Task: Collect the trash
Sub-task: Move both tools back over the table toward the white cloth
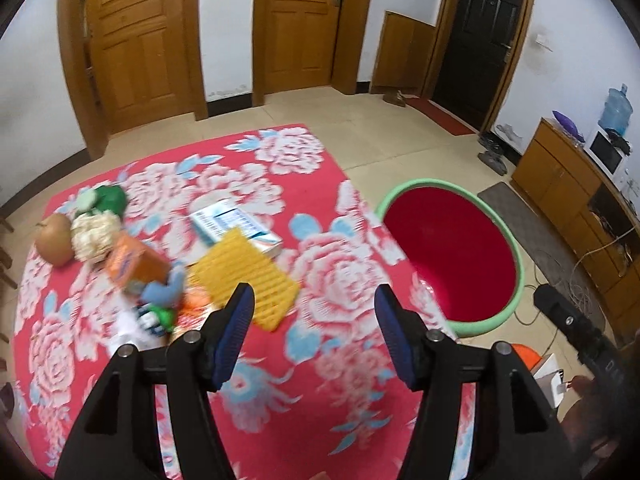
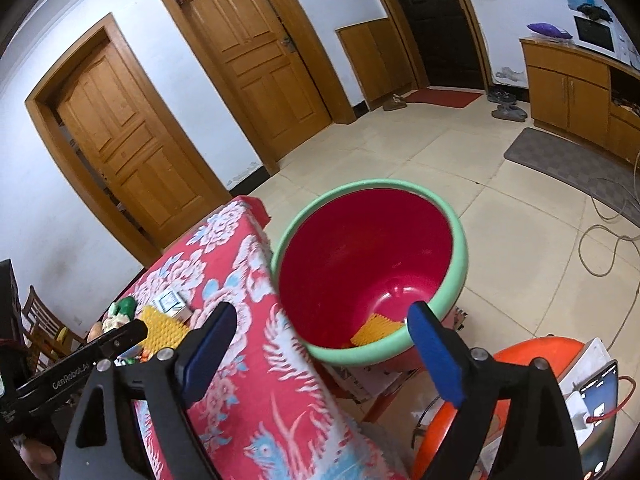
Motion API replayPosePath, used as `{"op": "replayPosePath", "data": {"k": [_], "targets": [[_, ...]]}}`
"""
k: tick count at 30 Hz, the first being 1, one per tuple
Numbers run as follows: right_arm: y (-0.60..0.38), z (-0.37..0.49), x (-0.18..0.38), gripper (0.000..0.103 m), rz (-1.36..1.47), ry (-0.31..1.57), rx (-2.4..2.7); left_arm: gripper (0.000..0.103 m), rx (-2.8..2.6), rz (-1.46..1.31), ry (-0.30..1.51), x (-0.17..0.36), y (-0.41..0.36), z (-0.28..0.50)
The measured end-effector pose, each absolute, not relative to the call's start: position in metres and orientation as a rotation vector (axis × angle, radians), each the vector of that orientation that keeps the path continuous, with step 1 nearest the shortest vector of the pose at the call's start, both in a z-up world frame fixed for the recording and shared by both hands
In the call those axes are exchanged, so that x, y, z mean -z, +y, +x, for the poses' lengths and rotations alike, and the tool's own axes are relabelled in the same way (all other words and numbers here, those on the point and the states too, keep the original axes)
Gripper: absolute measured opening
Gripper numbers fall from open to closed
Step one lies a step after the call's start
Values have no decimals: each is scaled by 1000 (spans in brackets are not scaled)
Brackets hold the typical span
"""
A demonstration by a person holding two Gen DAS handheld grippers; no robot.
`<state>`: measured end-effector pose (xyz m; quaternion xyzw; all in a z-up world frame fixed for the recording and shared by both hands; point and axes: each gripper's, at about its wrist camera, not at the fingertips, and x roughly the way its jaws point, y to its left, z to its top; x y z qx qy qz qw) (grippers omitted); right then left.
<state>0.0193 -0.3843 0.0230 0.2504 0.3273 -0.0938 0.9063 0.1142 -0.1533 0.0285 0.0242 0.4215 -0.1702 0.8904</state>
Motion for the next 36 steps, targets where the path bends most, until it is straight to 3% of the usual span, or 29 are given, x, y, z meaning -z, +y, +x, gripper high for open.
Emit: {"op": "replayPosePath", "data": {"k": [20, 36], "targets": [[-334, 30, -14, 93, 463, 748, 130, 62, 125, -72, 920, 3, -35, 115], [-315, 44, -2, 97, 422, 812, 108, 62, 125, -115, 974, 41, -17, 136]]}}
